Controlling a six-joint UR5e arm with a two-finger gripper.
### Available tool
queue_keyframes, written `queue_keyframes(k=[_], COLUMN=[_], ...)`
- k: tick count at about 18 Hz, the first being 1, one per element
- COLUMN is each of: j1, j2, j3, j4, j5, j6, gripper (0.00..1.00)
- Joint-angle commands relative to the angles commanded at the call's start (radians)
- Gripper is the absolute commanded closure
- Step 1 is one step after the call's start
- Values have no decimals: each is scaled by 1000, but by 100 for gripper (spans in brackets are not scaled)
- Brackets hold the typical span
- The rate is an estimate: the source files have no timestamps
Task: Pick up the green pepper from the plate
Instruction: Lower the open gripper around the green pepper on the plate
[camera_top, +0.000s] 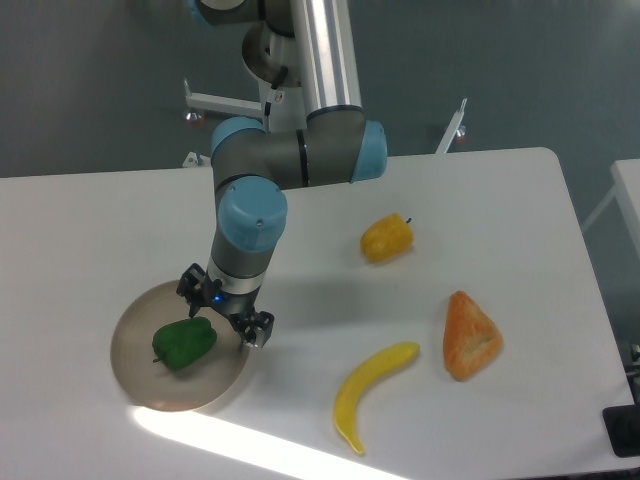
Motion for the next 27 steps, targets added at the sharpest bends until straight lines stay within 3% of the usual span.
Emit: queue_keyframes(k=[10, 20, 23, 27], j1=[-37, -61, -63, -69], j2=[-11, -31, -40, -51], j3=[-5, -11, -21, -20], j4=[3, 17, 60, 63], j5=[2, 2, 2, 5], j6=[104, 103, 94, 94], gripper=[0, 0, 0, 0])
